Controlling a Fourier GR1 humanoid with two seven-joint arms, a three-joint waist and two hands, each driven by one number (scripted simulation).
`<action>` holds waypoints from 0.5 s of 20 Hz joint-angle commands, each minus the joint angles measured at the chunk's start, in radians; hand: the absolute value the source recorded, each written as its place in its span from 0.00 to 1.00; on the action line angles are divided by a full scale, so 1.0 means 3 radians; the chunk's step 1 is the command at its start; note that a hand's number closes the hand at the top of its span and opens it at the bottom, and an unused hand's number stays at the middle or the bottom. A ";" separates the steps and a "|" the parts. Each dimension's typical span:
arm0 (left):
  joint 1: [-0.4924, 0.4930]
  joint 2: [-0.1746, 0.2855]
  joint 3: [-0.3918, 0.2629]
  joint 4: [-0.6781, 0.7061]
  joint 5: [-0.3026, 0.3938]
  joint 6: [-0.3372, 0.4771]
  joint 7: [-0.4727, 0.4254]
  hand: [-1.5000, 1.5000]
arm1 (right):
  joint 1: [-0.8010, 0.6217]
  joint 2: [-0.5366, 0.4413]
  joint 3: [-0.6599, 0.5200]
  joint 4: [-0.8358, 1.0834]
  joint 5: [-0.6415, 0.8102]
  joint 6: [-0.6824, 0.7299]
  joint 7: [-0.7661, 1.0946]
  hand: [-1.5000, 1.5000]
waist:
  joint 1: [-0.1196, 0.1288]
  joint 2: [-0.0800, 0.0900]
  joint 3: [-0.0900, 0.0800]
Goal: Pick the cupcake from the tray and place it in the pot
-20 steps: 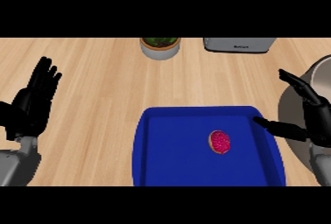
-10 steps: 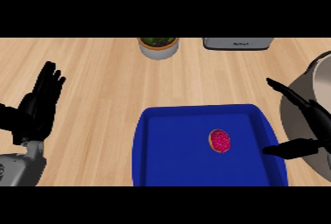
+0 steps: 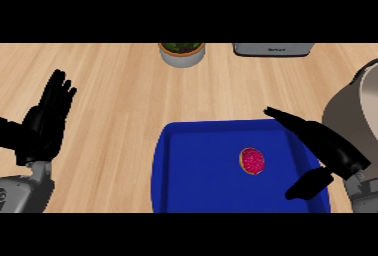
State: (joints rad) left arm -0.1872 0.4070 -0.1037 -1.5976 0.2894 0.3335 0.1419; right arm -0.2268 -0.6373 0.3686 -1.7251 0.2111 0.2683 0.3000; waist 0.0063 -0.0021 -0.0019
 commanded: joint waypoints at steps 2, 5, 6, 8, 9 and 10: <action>-0.0038 -0.0019 0.0170 0.0174 0.0038 -0.0243 -0.0123 0.50 | -0.0288 0.0431 0.0151 0.0016 0.0111 0.0232 0.0633 0.00 | -0.0007 0.0009 0.0004; 0.0171 -0.0083 0.0176 -0.0128 -0.0104 -0.0162 -0.0013 0.50 | 0.0072 0.0532 0.0206 0.0017 0.0439 0.0136 0.0372 0.00 | -0.0015 0.0004 0.0006; -0.0023 -0.0074 0.0283 0.0061 -0.0077 -0.0262 0.0070 0.50 | -0.0007 0.0593 0.0087 0.0041 0.0434 0.0239 0.0439 0.00 | -0.0021 0.0006 0.0006; -0.0003 -0.0264 0.0061 -0.0160 -0.0310 -0.0047 0.0175 0.50 | -0.0062 0.0610 -0.0019 0.0128 0.0385 0.0397 0.0399 0.00 | -0.0018 0.0006 0.0007; -0.0094 -0.0084 0.0295 -0.0100 -0.0157 -0.0201 0.0222 0.50 | -0.0104 0.0782 0.0190 -0.0026 0.0478 0.0392 0.0727 0.00 | -0.0016 0.0005 0.0006; 0.0146 -0.0081 0.0347 -0.0187 -0.0095 -0.0293 0.0165 0.50 | -0.0027 0.0800 0.0192 0.0197 0.0631 0.0298 0.0497 0.00 | -0.0006 0.0006 0.0006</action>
State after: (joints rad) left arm -0.1811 0.3774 -0.0395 -1.6306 0.2506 0.2851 0.1837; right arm -0.2405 -0.4535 0.4067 -1.7099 0.3370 0.3481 0.4434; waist 0.0025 -0.0007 -0.0003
